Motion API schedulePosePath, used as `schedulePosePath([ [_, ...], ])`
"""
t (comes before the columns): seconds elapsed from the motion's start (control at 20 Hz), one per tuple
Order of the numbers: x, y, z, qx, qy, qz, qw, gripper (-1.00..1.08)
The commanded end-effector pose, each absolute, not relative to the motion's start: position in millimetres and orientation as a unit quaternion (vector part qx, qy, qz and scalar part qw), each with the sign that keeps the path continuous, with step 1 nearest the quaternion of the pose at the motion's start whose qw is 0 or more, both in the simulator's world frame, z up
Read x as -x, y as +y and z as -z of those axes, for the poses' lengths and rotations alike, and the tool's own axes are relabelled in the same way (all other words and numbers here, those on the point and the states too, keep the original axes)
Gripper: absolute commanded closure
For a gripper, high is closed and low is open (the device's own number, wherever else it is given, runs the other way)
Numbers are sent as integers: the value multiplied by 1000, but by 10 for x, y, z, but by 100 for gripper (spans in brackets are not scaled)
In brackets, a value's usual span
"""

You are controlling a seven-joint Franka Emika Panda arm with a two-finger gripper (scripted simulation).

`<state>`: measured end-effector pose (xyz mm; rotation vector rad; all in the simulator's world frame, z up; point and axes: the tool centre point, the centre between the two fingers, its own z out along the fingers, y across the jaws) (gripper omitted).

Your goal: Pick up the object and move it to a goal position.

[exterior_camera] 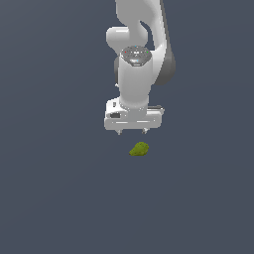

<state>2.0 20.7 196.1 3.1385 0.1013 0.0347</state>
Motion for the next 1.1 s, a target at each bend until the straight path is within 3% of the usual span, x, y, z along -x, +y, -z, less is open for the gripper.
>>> schedulePosePath([
  [0.0,-20,207,-1961,-999,32,-11,1,-92],
  [1.05,52,163,-1821,-999,38,10,0,-92],
])
